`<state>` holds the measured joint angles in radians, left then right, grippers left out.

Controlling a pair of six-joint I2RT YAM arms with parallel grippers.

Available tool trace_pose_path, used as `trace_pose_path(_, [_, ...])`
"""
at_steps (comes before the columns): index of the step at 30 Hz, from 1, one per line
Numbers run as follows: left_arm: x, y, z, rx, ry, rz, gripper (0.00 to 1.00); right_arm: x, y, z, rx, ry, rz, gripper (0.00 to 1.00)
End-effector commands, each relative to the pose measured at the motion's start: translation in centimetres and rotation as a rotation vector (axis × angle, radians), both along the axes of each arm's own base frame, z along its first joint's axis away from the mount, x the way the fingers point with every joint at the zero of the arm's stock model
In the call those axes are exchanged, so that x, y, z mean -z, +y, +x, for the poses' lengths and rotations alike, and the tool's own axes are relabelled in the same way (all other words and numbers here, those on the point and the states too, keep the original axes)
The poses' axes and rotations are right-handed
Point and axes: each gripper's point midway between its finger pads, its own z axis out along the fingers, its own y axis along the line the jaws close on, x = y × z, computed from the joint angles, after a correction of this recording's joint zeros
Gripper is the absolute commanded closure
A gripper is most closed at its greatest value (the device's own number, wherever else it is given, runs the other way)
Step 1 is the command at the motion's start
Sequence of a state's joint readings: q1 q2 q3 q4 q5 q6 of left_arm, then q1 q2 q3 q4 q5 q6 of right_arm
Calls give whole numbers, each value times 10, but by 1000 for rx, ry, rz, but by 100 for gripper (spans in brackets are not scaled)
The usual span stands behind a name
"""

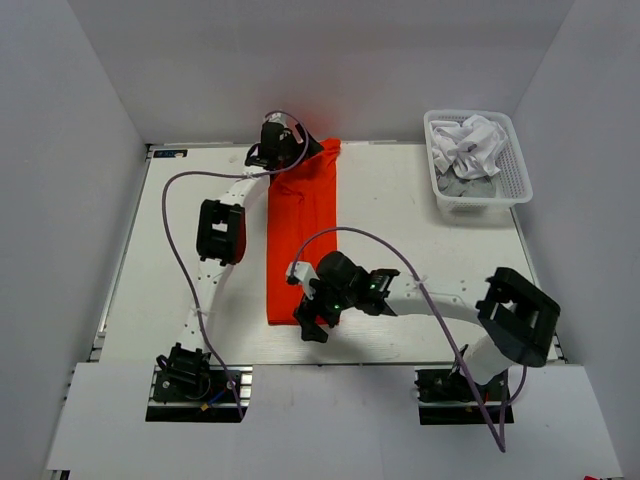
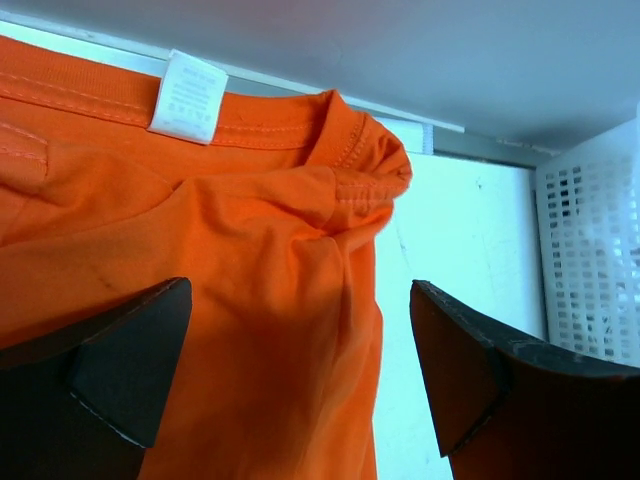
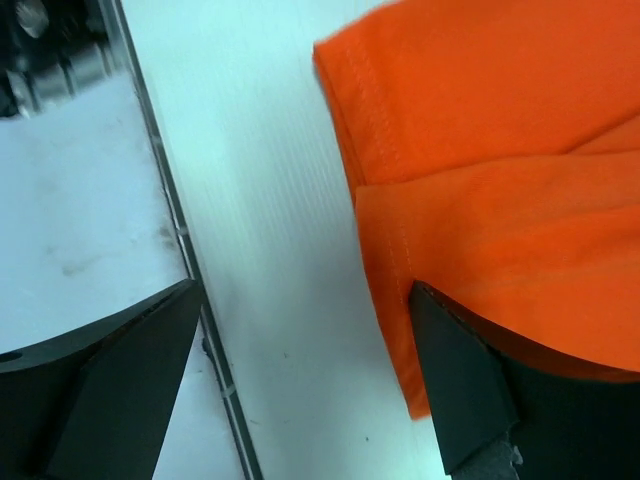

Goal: Fold and stack the t-shirts
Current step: Rotate the tshirt 90 degrees, then grab the bottom of the folded rectangular tshirt with both arms

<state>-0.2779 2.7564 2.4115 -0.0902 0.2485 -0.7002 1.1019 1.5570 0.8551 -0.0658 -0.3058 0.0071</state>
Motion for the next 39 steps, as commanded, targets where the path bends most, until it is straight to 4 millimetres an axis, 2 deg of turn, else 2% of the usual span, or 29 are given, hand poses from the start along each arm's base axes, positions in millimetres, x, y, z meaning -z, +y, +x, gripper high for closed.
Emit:
trace_pose_path(1, [-135, 8, -7, 29, -188, 16, 0, -33, 5, 9, 42, -67, 102, 10])
trace_pose_path(2, [-157, 9, -13, 42, -215, 21, 0, -40, 10, 12, 44, -90, 137, 10])
trace_pose_path(3, [-196, 13, -28, 47, -257, 32, 0, -44, 7, 16, 79, -101, 146, 10])
trace_pose_path(5, [-224, 19, -51, 68, -263, 57, 0, -42, 3, 24, 133, -113, 137, 10])
trace_pose_path(6, [-215, 24, -63, 84, -241, 102, 0, -44, 0, 28, 154, -108, 138, 10])
trace_pose_path(7, [-259, 32, -86, 76, -297, 109, 0, -42, -2, 27, 156, -102, 129, 10])
trace_pose_path(8, [-260, 37, -101, 84, -274, 131, 0, -38, -6, 26, 149, -102, 112, 10])
trace_pose_path(9, [-229, 46, -114, 83, -212, 192, 0, -39, -10, 29, 162, -111, 108, 10])
trace_pose_path(10, [-224, 50, -130, 76, -189, 219, 0, -38, -11, 29, 158, -115, 107, 10])
trace_pose_path(11, [-249, 63, -155, 43, -215, 225, 0, -28, -23, 27, 159, -111, 65, 10])
trace_pose_path(12, [-196, 75, -176, 20, -89, 260, 0, -27, -29, 28, 172, -115, 51, 10])
trace_pose_path(13, [-185, 77, -197, 7, -54, 252, 0, -31, -31, 28, 176, -120, 54, 10])
trace_pose_path(14, [-136, 87, -224, -5, 34, 264, 0, -28, -35, 28, 182, -118, 42, 10])
trace_pose_path(15, [-157, 94, -246, -12, -21, 247, 0, -25, -42, 28, 200, -109, 18, 10])
trace_pose_path(16, [-148, 93, -265, -18, 14, 217, 0, -30, -46, 27, 205, -114, 33, 10])
trace_pose_path(17, [-112, 98, -291, -20, 96, 229, 0, -26, -51, 23, 202, -104, 16, 10])
trace_pose_path(18, [-101, 103, -308, -26, 134, 226, 0, -19, -58, 21, 215, -90, -3, 10])
trace_pose_path(19, [-103, 109, -324, -41, 136, 217, 0, -24, -61, 21, 223, -107, 5, 10])
trace_pose_path(21, [-63, 114, -368, -24, 293, 248, 0, -15, -70, 21, 252, -103, -24, 10])
trace_pose_path(22, [-53, 116, -383, -20, 345, 242, 0, -13, -72, 22, 259, -105, -29, 10])
trace_pose_path(23, [-35, 116, -408, 7, 399, 241, 0, -10, -73, 23, 271, -104, -39, 10])
trace_pose_path(25, [-20, 107, -438, 77, 473, 193, 0, -10, -69, 25, 301, -84, -29, 10])
trace_pose_path(26, [-2, 104, -462, 104, 549, 176, 0, -5, -68, 25, 317, -66, -38, 10])
trace_pose_path(29, [18, 105, -501, 126, 653, 169, 0, 5, -63, 25, 329, -37, -49, 11])
trace_pose_path(31, [20, 99, -512, 174, 641, 140, 2, 7, -62, 27, 337, -38, -54, 11])
trace_pose_path(32, [30, 99, -523, 182, 680, 125, 6, 11, -63, 29, 352, -37, -70, 11])
trace_pose_path(34, [37, 98, -531, 201, 699, 139, 10, 19, -65, 30, 364, -27, -94, 12])
trace_pose_path(36, [47, 106, -528, 156, 713, 185, 21, 23, -64, 29, 367, -15, -99, 12])
trace_pose_path(39, [59, 105, -530, 162, 757, 218, 39, 29, -64, 27, 382, 11, -110, 15])
